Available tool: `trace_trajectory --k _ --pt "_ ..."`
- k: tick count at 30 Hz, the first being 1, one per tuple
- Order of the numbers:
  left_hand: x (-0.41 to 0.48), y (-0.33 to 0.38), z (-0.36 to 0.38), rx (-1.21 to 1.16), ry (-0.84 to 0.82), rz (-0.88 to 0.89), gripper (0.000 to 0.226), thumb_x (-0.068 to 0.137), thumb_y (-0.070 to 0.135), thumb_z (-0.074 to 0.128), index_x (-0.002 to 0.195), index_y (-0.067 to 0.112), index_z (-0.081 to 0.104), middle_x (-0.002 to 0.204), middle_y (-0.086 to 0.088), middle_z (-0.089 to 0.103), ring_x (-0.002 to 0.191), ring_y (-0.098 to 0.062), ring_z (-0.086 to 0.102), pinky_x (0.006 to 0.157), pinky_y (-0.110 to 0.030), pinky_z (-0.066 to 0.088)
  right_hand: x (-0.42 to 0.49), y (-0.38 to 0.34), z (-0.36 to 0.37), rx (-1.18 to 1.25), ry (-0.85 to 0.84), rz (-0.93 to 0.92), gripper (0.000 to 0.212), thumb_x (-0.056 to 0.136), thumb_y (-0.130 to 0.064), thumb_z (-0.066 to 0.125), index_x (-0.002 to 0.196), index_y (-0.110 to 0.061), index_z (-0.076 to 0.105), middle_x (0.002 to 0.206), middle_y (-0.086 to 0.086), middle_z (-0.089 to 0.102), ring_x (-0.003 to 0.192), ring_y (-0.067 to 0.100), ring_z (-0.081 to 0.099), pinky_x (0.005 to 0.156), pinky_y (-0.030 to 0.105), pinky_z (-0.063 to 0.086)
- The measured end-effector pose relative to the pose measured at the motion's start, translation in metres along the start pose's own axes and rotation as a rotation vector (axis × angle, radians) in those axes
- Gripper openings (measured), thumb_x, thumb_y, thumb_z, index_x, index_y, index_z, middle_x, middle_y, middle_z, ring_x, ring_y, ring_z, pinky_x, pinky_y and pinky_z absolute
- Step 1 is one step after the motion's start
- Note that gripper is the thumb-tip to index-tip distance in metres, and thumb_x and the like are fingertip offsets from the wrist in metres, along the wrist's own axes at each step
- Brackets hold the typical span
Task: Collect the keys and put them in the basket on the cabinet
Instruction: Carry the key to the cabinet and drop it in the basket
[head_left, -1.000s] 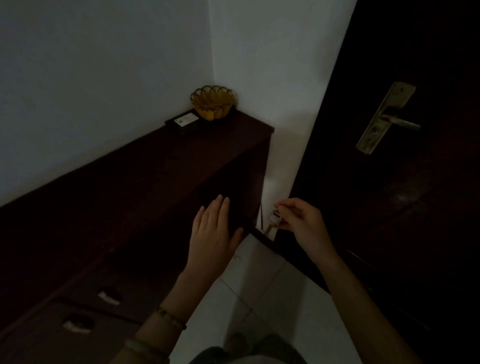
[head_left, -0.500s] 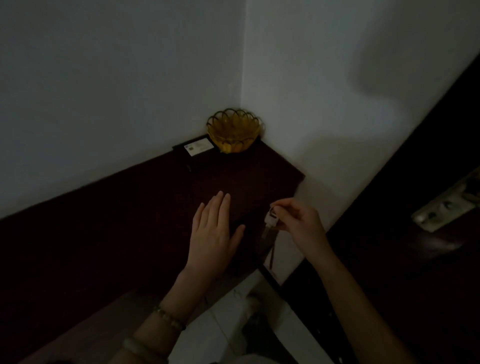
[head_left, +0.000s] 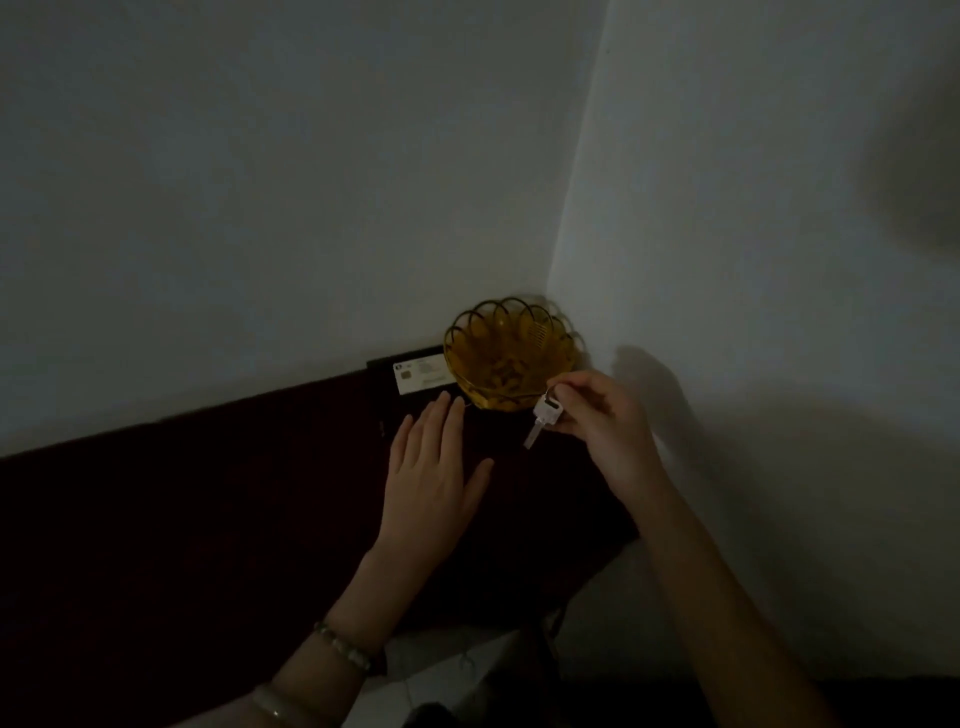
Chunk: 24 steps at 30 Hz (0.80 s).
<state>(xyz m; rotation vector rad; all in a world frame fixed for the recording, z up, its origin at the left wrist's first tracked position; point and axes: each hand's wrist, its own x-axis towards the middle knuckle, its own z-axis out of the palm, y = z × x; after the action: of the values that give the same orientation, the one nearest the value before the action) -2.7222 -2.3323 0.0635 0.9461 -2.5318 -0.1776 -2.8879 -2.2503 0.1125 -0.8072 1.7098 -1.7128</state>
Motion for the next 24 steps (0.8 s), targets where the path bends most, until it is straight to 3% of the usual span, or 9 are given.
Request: trace_trajectory --k 3,7,10,13,17,24 --pt "0.018 -0.002 0.009 0.020 -0.003 0.002 0.065 0.084 0.035 0.061 0.134 0.001 0.038 0.137 -0.019 0.047 0.127 -0.031 0.043 0.108 -0.045 0.026 0.039 -0.008 0.001 -0.047 -0.009 -0.008 0.017 0.089 -0.005 0.052 0.084 -0.015 0.065 0.088 0.005 0.065 0.084 0.019 0.066 0.070 0.028 0.059" --pt "0.036 -0.009 0.014 0.045 -0.017 -0.002 0.066 0.084 0.035 0.062 0.135 0.001 0.037 0.137 -0.020 0.047 0.127 -0.032 0.042 0.107 -0.046 0.028 0.095 -0.009 0.006 -0.227 0.024 -0.035 0.013 0.090 -0.008 0.052 0.094 -0.006 0.064 0.097 0.014 0.067 0.090 0.024 0.066 0.070 0.023 0.058" --pt "0.045 -0.020 0.017 0.063 -0.018 -0.013 0.066 0.085 0.036 0.059 0.136 0.001 0.037 0.138 -0.020 0.046 0.128 -0.032 0.041 0.108 -0.046 0.027 0.132 0.005 0.015 -0.391 -0.049 -0.005 0.013 0.089 -0.010 0.052 0.094 -0.008 0.064 0.102 0.016 0.067 0.093 0.027 0.063 0.084 0.039 0.054" --pt "0.049 -0.027 0.020 0.067 -0.010 -0.038 0.064 0.085 0.036 0.058 0.135 0.000 0.038 0.138 -0.021 0.046 0.128 -0.033 0.042 0.108 -0.047 0.028 0.154 0.022 0.022 -0.548 -0.191 0.020 0.011 0.087 -0.010 0.055 0.088 -0.008 0.066 0.100 0.017 0.068 0.091 0.024 0.061 0.080 0.033 0.046" --pt "0.052 -0.033 0.025 0.073 -0.018 -0.067 0.064 0.085 0.036 0.058 0.135 0.000 0.038 0.138 -0.020 0.045 0.129 -0.032 0.041 0.109 -0.046 0.027 0.169 0.042 0.026 -0.678 -0.345 0.076 0.011 0.086 -0.012 0.056 0.083 -0.014 0.067 0.096 0.005 0.066 0.097 0.020 0.060 0.080 0.028 0.041" --pt "0.050 -0.037 0.030 0.083 -0.038 -0.096 0.065 0.085 0.036 0.059 0.135 0.001 0.038 0.138 -0.020 0.046 0.129 -0.031 0.041 0.109 -0.045 0.024 0.180 0.057 0.029 -0.821 -0.372 0.163 0.013 0.089 -0.013 0.053 0.089 -0.017 0.065 0.096 0.007 0.066 0.095 0.020 0.060 0.073 0.023 0.040"
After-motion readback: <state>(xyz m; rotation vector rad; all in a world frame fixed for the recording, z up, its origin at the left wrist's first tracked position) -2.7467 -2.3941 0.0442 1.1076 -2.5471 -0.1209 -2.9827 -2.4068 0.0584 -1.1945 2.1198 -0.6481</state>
